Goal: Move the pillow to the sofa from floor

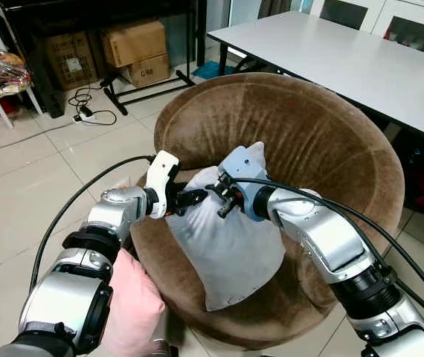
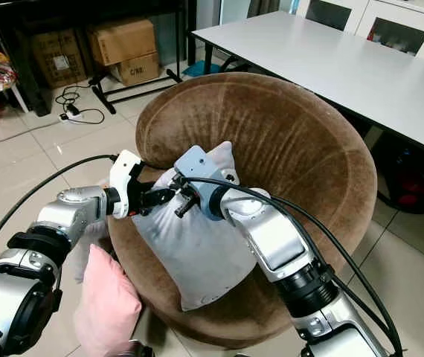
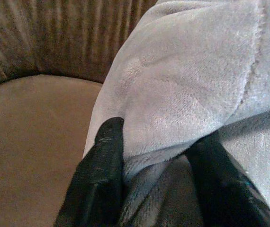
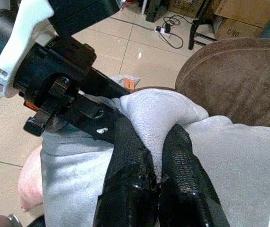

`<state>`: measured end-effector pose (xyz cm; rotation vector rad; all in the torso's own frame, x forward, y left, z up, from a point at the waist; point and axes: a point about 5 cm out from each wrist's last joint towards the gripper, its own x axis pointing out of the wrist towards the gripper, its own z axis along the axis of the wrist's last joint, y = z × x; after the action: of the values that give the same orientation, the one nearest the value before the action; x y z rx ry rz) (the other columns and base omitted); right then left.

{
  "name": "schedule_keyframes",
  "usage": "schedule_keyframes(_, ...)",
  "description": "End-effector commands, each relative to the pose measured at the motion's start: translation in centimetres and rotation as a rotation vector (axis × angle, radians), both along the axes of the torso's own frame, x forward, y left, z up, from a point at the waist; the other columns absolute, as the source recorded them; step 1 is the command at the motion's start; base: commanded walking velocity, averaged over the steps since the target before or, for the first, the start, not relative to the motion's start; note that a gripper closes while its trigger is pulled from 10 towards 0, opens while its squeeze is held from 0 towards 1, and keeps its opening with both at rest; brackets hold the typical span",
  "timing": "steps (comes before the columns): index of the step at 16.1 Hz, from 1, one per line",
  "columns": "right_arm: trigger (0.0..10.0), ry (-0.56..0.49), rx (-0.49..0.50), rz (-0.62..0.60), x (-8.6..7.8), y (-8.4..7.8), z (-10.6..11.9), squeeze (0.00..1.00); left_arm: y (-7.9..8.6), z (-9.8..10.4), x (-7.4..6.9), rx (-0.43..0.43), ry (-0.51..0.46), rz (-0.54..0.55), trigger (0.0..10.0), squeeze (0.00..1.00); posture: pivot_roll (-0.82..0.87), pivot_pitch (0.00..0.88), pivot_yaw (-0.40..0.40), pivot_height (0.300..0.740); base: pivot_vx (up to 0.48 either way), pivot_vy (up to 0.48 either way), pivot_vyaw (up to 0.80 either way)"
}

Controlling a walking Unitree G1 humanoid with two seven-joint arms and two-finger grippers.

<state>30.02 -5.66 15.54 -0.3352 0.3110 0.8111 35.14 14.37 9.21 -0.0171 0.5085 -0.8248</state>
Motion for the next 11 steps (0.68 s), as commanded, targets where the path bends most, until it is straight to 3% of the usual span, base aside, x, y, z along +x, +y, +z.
schedule_keyframes(1, 10.0, -0.080, 0.067, 0.042, -0.01, 0.71, 2.24, 0.00, 0.46, -1.75, -0.77, 0.065, 0.076, 0.024, 0.0, 0.00, -0.04, 0.000, -0.012, 0.740, 0.000, 0.000, 0.00)
schedule_keyframes(11, 10.0, -0.076, 0.063, 0.040, 0.07, 0.73, 2.09, 0.00, 1.27, -1.98, -0.70, 0.115, 0.060, 0.048, 0.0, 0.00, -0.03, 0.000, -0.012, 0.740, 0.000, 0.000, 0.00)
